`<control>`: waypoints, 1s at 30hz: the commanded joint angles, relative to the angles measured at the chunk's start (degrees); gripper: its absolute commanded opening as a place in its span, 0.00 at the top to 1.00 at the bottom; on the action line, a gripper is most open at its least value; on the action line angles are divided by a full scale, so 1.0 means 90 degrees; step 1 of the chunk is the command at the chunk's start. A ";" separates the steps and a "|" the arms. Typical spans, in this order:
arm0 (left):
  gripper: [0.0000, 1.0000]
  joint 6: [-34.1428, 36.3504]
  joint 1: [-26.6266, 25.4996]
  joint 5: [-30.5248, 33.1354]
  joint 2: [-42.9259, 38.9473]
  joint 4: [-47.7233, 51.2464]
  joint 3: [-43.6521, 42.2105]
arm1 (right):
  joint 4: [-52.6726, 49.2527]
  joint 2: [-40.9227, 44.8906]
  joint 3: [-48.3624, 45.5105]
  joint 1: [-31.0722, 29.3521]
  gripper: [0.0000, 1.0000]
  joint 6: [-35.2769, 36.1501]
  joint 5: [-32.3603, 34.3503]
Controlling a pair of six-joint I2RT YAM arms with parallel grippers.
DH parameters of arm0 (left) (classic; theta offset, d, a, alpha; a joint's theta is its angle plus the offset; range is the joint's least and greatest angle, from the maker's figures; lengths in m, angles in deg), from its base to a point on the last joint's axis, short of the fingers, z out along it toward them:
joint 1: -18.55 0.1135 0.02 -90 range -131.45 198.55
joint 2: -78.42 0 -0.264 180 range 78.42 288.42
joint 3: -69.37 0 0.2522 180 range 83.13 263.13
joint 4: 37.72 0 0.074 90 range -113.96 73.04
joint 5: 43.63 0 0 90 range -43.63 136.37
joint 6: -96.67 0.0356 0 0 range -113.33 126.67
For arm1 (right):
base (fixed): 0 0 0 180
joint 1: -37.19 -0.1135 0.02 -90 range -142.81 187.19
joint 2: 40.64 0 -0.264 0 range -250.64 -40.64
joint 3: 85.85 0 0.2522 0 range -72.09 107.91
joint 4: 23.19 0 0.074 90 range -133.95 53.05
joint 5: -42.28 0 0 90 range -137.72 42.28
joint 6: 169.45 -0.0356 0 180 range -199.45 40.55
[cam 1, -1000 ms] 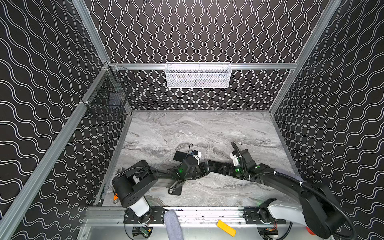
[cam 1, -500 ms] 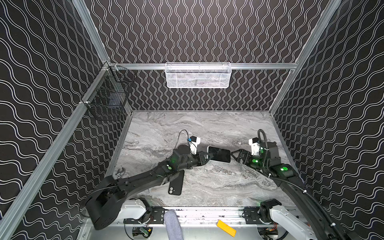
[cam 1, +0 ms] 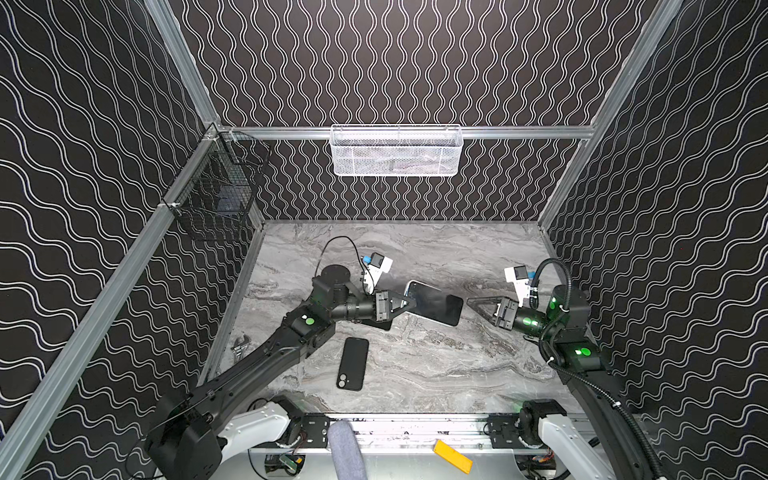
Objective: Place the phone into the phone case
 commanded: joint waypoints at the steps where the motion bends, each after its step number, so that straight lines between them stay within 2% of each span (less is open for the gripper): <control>1: 1.00 0.0218 0.0101 -0.0893 -0.0096 -0.0111 0.0160 | 0.1352 0.0087 -0.0111 0.0004 0.04 -0.0582 -0.0851; 5: 1.00 -0.0290 0.0147 -0.1300 0.0049 -0.0869 0.0074 | 0.2488 0.0108 -0.0354 0.0002 0.08 -0.1345 -0.1126; 10: 1.00 -0.0989 0.0176 -0.1475 0.0307 -0.1892 -0.0087 | 0.3329 -0.0079 -0.0580 0.0001 0.18 -0.1902 -0.1209; 15: 1.00 -0.1143 0.0215 -0.1477 0.0482 -0.2172 -0.0063 | 0.3397 -0.0255 -0.0643 -0.0005 0.18 -0.1836 -0.1144; 20: 1.00 -0.1263 0.0252 -0.1429 0.0734 -0.2271 -0.0029 | 0.4125 -0.0462 -0.0734 -0.0009 0.23 -0.2293 -0.1155; 27: 1.00 -0.1714 0.0337 -0.1410 0.1036 -0.2891 -0.0077 | 0.4871 -0.0772 -0.0734 -0.0009 0.46 -0.2750 -0.1187; 30: 1.00 -0.1844 0.0359 -0.1418 0.1111 -0.3074 -0.0098 | 0.5076 -0.0883 -0.0776 -0.0009 0.53 -0.2861 -0.1195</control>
